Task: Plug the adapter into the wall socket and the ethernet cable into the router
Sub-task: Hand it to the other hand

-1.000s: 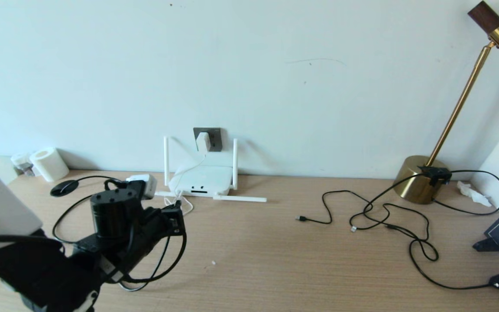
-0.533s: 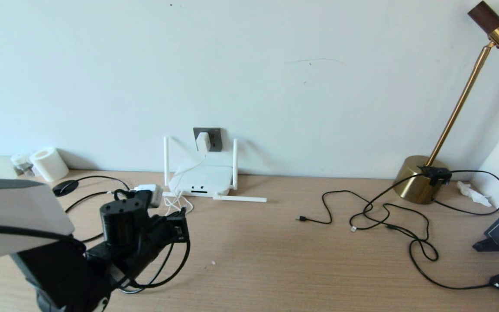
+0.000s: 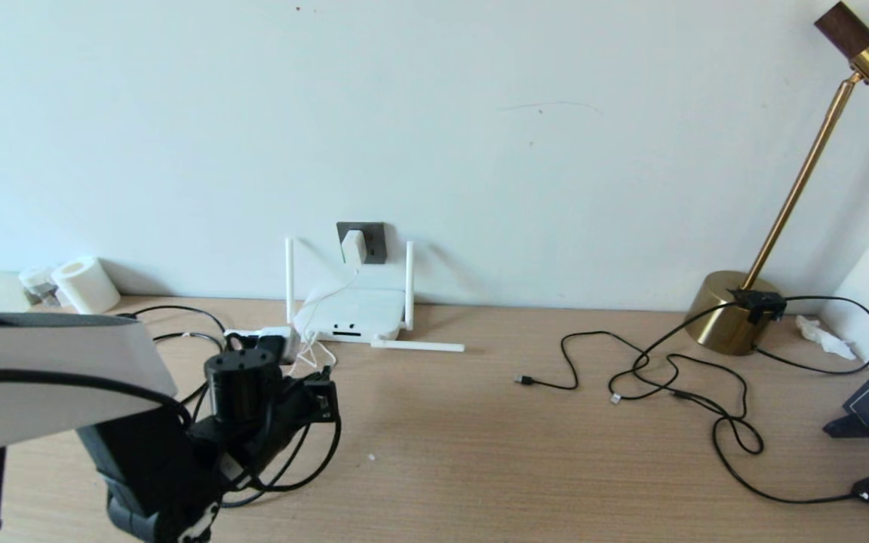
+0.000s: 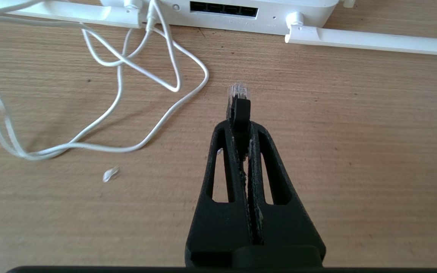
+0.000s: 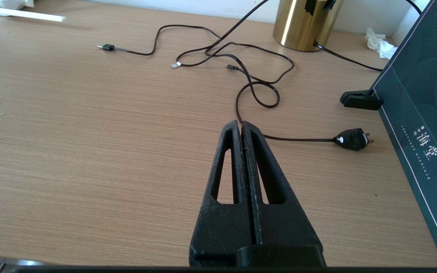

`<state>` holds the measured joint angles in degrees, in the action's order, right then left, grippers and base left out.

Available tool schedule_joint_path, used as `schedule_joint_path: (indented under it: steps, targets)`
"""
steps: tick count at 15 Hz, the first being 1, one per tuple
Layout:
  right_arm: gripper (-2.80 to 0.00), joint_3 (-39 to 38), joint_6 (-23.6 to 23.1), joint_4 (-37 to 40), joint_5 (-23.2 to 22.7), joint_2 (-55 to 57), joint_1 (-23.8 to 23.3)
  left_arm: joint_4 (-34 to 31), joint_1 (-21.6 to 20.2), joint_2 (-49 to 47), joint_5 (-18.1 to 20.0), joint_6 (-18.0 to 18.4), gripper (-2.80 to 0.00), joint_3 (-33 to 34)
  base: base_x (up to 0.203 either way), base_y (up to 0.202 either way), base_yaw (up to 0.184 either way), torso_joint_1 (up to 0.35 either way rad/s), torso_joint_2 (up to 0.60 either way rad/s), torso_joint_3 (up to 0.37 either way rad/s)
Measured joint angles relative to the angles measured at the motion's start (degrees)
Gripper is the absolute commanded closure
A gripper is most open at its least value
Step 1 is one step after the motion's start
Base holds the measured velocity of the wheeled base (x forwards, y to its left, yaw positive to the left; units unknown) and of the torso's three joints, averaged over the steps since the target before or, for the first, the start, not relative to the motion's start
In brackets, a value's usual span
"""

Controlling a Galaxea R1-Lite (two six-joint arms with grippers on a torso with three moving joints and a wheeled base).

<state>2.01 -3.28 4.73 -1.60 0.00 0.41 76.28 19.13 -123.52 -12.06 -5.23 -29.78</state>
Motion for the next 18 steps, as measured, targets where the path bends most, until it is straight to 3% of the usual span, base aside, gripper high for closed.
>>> schedule_joint_path:
  steps: [8, 18]
  targets:
    - [0.00, 0.00, 0.00, 0.00, -0.02, 0.00, 0.00, -0.05, 0.00, -6.85, 0.36, -0.09, 0.00, -8.04, 0.000, 0.000, 0.000, 0.000, 0.00, 0.000]
    - [0.00, 0.00, -0.02, 0.00, -0.02, 0.00, 0.00, -0.32, -0.06, -8.65, 0.10, 0.38, 0.00, -11.62, 0.000, 0.000, 0.000, 0.000, 0.00, 0.000]
